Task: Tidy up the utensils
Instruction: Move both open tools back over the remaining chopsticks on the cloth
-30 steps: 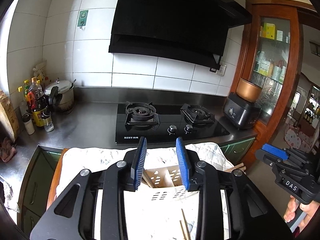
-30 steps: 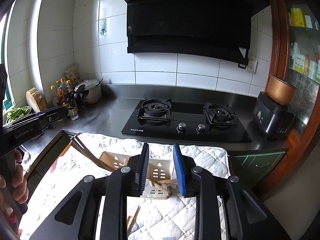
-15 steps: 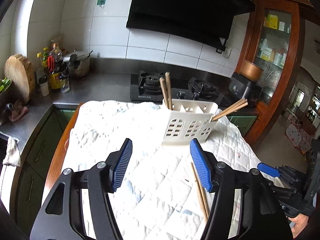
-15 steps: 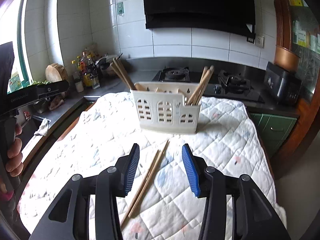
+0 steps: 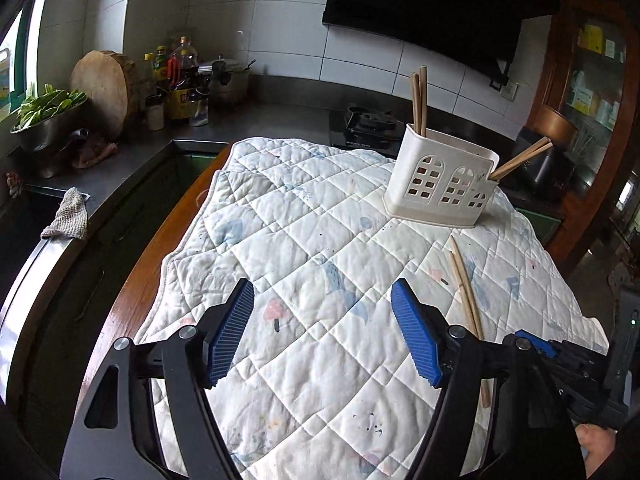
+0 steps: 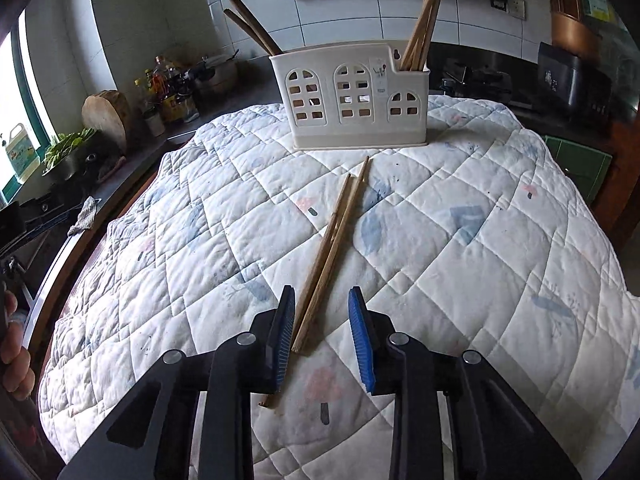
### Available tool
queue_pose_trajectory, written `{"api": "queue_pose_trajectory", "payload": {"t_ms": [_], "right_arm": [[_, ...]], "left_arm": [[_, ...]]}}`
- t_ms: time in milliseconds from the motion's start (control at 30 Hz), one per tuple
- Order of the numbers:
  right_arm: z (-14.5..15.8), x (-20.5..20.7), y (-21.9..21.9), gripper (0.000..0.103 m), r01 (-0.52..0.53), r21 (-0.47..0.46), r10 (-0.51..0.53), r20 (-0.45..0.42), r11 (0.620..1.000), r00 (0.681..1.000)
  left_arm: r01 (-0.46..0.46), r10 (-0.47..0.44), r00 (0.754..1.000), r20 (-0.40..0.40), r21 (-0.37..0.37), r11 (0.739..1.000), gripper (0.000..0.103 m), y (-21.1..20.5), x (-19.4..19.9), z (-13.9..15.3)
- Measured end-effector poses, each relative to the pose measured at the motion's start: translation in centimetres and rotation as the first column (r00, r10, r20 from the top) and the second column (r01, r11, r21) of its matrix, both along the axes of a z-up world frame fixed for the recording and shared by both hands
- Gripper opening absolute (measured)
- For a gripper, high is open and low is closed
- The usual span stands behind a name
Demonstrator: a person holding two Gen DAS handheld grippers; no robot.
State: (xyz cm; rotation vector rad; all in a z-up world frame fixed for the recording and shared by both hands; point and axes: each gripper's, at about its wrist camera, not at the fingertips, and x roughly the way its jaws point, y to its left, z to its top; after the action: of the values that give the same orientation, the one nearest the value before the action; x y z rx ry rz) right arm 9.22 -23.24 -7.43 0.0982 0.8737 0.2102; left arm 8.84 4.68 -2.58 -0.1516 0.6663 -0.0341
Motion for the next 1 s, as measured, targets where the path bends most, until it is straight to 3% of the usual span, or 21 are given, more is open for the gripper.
{"api": "queue_pose_trajectory", "payload": {"t_ms": [233,533,833,1000], "right_arm": [[-1.7,1.6,0.2,0.013,0.036,0.047,-0.033,-0.059,0.998,0.998],[-2.8,2.9,0.4,0.011,0.075,0.062,-0.069,-0.09,0.995,0.994],[-3.3,3.7,1.6,0.011,0.071,-0.015,-0.073,-0.094,0.997,0.993],[-3.4,3.7,2.8,0.01,0.056,-0.118,-0.064,-0.068,0.991,0.996]], "left_arm": [[-0.035,0.034,0.999,0.018,0.052,0.998,0.072,0.5,-1.2,-0.3],[-0.036,0.036,0.999,0.006,0.049,0.998,0.073,0.8,-1.4,-0.9],[-0.033,0.033,0.999,-0.015,0.028,0.999,0.073,0.9,-1.2,-1.7],[-0.03,0.03,0.999,-0.017,0.025,0.999,0.073,0.6,-1.3,-1.8]]}}
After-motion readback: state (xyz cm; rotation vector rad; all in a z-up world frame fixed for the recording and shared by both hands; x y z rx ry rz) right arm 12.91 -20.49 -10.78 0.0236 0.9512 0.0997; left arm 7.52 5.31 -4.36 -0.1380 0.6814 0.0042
